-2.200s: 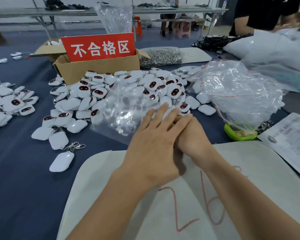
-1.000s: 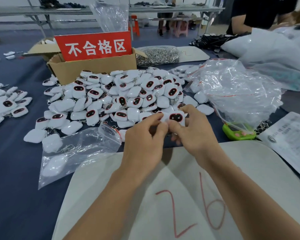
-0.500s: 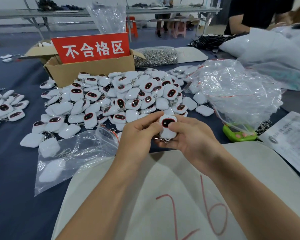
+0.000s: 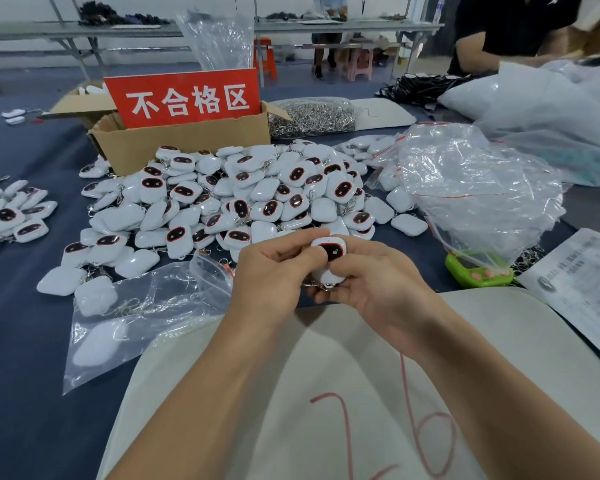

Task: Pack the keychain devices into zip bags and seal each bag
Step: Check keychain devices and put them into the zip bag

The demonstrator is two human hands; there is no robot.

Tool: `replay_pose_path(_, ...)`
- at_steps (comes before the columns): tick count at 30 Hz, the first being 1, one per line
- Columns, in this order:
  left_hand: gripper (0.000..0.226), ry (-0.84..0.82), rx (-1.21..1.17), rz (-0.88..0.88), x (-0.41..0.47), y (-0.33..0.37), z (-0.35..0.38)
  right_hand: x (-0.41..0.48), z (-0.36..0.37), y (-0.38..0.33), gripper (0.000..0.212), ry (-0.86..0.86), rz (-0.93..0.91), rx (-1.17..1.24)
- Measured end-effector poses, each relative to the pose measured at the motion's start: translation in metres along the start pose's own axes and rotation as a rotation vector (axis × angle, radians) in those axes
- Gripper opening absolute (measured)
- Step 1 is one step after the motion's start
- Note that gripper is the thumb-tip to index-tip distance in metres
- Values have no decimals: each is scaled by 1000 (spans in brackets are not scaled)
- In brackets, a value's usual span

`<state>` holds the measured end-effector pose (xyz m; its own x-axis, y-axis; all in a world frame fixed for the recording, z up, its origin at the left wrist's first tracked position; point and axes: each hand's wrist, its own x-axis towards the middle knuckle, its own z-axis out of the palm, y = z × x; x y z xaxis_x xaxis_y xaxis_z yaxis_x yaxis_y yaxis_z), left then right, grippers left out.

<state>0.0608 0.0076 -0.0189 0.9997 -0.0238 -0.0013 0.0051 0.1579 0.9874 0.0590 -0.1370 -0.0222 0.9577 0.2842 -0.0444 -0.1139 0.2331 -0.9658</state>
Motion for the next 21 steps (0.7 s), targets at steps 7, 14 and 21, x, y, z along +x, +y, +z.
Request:
replay_pose_path(7,25,13,13,21,0,-3,1,0,2,2,41,-12,8,-44)
replay_pose_path(14,27,2,31,16,1,-3,-1,1,2,1,43,-30,36,-51)
replay_pose_path(21,23,2,49,24,3,-4,-1,2,0,1,43,-45,17,-46)
